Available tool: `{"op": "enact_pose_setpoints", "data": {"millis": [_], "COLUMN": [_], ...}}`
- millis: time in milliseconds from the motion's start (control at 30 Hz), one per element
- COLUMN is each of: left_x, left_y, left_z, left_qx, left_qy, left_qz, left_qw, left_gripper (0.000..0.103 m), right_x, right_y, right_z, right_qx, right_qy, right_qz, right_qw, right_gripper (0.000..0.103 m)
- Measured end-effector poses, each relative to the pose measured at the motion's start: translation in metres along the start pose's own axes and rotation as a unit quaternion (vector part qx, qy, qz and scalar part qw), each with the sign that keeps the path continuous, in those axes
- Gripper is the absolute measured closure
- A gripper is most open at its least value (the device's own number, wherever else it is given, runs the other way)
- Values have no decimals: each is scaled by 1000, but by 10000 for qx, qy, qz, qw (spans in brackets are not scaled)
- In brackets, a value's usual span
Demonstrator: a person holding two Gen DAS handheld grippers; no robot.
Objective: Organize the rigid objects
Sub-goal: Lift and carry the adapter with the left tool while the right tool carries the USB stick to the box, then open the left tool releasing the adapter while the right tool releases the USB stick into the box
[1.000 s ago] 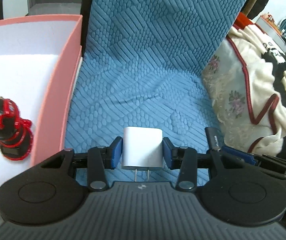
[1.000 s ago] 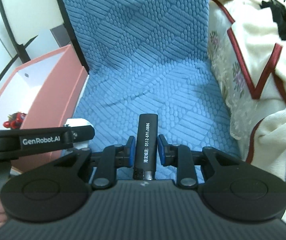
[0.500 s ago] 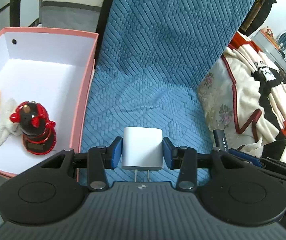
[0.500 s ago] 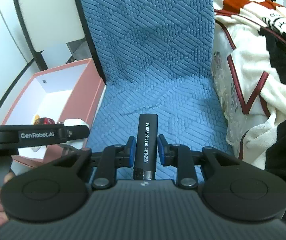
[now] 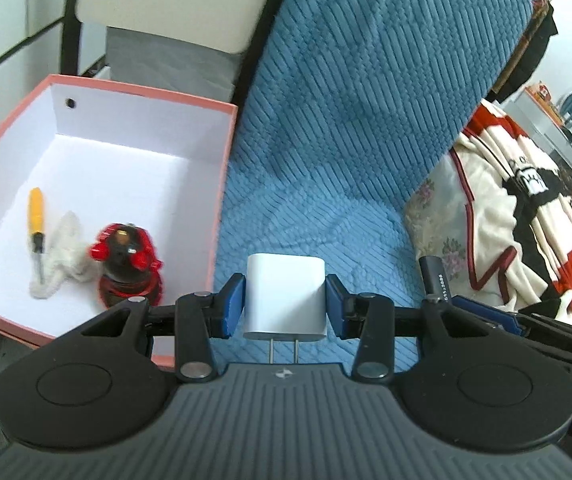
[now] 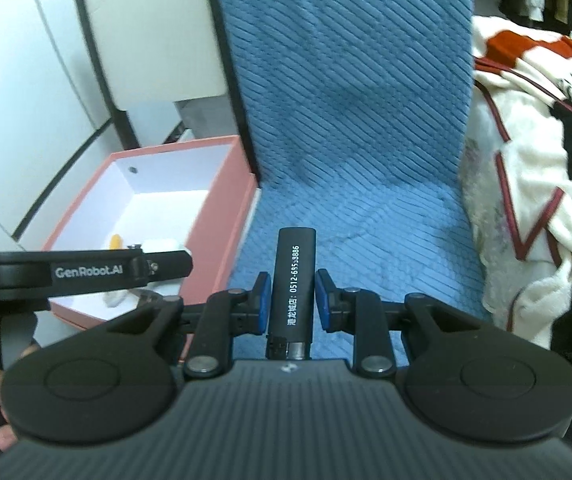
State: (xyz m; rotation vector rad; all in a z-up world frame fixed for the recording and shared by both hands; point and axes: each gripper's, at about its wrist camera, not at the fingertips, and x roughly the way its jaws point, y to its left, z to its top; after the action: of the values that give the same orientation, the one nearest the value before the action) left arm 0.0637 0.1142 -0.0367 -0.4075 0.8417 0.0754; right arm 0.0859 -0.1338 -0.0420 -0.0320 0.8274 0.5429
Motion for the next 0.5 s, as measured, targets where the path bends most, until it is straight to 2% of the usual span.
{"op": "enact_pose_setpoints", "data": {"millis": [500], "left_x": [-64], "left_y": [85], "left_z": [17], "left_qx": [-445], "left_qy": [-333], "left_qz": [458], "left_qw": [9974], "left_gripper": [54], "right_x": [8], "right_y": [90], "right_z": [12], "right_qx": [-584], "right_qy": [13], "right_qz": [775], "right_qw": [9953], "right_gripper": [76]}}
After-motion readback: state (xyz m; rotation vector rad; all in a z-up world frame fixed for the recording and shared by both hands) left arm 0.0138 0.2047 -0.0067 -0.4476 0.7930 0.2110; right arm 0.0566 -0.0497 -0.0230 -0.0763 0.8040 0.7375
